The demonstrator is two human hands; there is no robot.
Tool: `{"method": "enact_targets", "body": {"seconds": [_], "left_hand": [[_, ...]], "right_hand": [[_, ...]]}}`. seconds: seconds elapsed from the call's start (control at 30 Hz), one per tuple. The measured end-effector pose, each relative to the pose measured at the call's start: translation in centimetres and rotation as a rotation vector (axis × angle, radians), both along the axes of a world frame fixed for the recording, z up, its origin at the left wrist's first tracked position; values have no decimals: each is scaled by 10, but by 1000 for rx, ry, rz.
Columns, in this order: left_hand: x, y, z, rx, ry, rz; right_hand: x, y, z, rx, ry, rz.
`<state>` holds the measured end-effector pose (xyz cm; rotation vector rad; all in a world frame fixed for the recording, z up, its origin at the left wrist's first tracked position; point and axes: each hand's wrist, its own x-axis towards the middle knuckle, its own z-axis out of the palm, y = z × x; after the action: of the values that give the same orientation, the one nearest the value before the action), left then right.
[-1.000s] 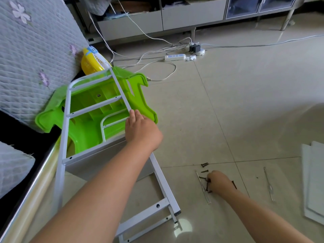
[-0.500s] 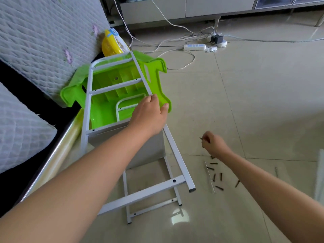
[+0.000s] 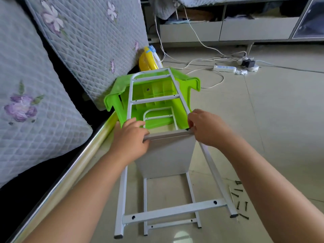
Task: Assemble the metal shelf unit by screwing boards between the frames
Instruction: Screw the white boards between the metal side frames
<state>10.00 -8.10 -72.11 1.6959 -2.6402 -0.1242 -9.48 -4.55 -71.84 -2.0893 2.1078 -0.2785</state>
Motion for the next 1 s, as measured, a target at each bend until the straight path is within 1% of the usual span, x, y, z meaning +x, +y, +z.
{"method": "enact_targets", "body": {"seconds": [0.07,0.17,0.23,0.33,0.4,0.5,0.63,0.7,0.8,0.9,1.0], "left_hand": [[7,-4,3,-35,-53,2],[17,-5,6,-72,-96,20],[21,0,6,-80,-133,79],[22,6,7,-23,-146,189],[20,3,9,31,-156,219],[17,-6,10,70,-165,186],[19,-9,10,44,-171,137],[21,-9,11,32,-187,115],[21,-6,13,26,-220,93],[17,-4,17,25,-265,112],[14,-5,19,42,-275,106]], "right_hand": [[2,-1,4,47,37,35],[-1,0,3,75,37,63],[-3,3,5,78,32,87],[-4,6,8,61,5,88],[-3,7,10,41,39,62],[0,7,7,12,75,12],[2,7,5,-32,-1,-41],[3,8,4,-24,10,-46],[5,9,2,-13,43,-31],[5,8,2,36,115,23],[1,7,6,51,108,47]]}}
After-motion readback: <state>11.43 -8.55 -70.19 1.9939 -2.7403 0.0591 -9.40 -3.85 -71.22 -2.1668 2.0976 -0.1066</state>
